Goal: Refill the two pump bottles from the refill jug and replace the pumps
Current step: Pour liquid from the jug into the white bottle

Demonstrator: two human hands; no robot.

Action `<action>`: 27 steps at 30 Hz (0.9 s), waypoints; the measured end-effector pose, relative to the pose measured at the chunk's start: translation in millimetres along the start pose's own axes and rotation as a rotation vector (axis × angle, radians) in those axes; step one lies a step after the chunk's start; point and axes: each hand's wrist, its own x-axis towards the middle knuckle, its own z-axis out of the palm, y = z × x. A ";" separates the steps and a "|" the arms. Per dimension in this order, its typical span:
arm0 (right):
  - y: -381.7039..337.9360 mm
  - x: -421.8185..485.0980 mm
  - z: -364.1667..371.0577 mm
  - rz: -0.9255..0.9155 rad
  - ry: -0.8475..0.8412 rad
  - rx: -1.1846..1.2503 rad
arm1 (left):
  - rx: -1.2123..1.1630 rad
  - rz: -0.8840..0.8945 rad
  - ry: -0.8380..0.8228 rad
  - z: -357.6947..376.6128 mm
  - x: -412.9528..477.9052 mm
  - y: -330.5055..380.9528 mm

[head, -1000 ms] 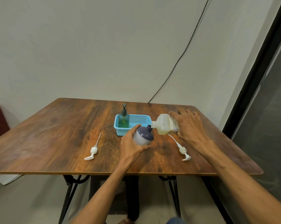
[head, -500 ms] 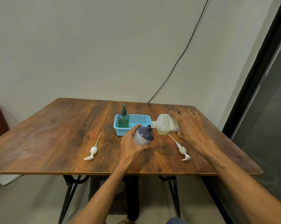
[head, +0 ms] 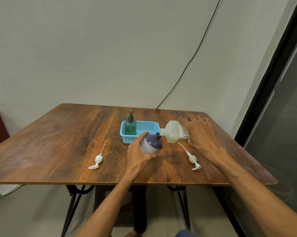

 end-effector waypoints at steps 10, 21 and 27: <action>-0.6 1.4 3.2 0.004 -0.009 0.002 | -0.017 -0.005 0.007 1.0 -1.4 -0.8; 0.5 3.2 4.3 -0.001 -0.002 0.001 | -0.017 -0.011 -0.002 0.1 -1.2 1.6; -0.3 2.7 5.0 -0.002 0.001 0.007 | -0.012 -0.016 0.000 0.0 -1.8 1.3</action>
